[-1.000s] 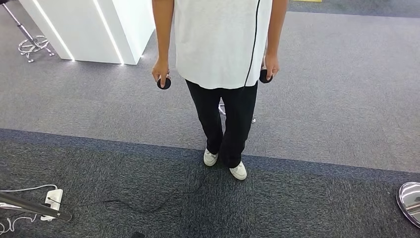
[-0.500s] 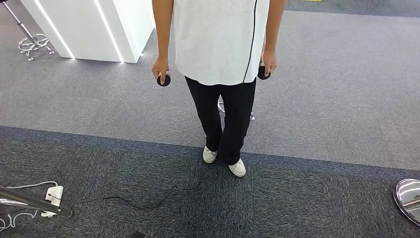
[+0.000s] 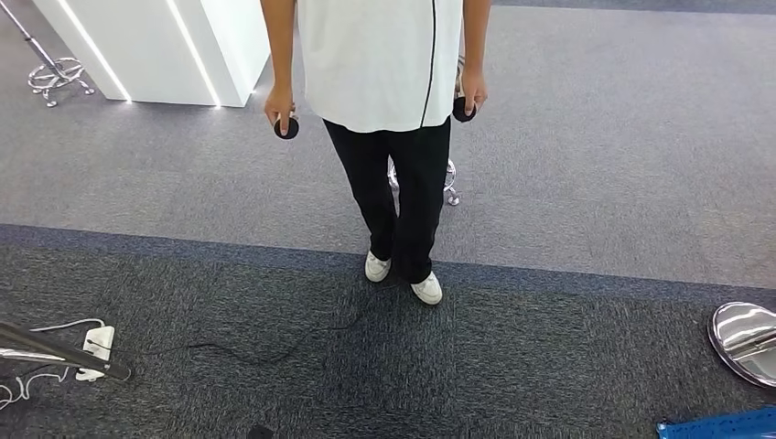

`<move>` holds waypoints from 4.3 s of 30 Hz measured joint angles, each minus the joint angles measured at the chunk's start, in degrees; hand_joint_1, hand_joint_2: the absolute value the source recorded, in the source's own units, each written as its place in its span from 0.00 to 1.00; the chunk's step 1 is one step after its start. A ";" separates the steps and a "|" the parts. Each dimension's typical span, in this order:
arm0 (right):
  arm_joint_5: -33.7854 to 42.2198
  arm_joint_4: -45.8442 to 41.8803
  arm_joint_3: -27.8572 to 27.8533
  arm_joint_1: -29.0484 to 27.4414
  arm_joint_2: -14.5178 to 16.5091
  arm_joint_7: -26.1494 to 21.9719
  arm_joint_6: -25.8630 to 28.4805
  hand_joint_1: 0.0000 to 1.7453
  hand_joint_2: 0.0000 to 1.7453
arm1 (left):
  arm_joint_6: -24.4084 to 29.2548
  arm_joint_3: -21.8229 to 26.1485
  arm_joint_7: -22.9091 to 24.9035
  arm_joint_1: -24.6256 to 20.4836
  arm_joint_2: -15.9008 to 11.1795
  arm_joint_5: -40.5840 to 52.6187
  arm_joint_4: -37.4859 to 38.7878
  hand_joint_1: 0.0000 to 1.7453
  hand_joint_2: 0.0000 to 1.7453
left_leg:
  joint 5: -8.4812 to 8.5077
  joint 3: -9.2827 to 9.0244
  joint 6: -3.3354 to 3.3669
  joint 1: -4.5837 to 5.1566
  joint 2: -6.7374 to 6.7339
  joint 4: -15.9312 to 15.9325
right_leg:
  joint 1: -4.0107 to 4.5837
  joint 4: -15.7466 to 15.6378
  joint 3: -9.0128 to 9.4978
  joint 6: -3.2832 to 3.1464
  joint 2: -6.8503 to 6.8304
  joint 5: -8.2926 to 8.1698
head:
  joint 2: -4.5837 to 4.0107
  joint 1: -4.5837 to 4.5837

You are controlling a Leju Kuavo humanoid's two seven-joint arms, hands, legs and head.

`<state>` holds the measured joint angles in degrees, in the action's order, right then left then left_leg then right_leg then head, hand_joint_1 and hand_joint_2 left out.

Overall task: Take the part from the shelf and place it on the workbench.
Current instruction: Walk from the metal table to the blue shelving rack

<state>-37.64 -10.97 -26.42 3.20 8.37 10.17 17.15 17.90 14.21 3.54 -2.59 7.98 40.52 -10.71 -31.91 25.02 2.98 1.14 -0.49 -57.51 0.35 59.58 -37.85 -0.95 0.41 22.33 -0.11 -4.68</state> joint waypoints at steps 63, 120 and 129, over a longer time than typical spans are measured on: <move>0.63 0.09 -1.93 0.16 -0.06 -0.08 0.24 0.00 1.00 | -0.37 -0.01 -0.60 0.31 1.17 2.15 0.02 0.00 0.00 | 3.11 5.15 -2.63 -2.41 5.44 -1.47 | -1.42 -0.60 3.73 2.48 6.17 3.13 | 0.00 0.19; 0.51 0.09 -3.69 0.28 0.27 -0.97 -0.64 0.00 1.00 | -0.01 0.06 -0.52 -0.41 1.22 3.14 0.00 0.00 0.00 | 2.64 8.10 -3.11 -1.93 2.00 -6.76 | -0.89 -0.65 5.15 0.08 4.63 3.93 | 0.00 0.03; 0.43 0.09 -3.80 0.08 0.05 -1.02 -0.70 0.00 1.00 | -0.14 0.56 0.43 -0.44 1.26 3.20 0.00 0.00 0.00 | 4.75 5.99 -0.78 -2.00 0.47 -0.35 | -1.06 8.15 -0.08 2.85 1.14 8.69 | 0.00 -0.20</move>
<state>-37.21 -10.88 -30.23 3.28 8.41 9.16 16.44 17.76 14.77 3.97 -3.03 9.23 43.71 -10.71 -27.17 31.01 2.20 -0.86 -0.01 -57.87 -0.71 67.73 -37.94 1.90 1.54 31.02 -0.11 -4.89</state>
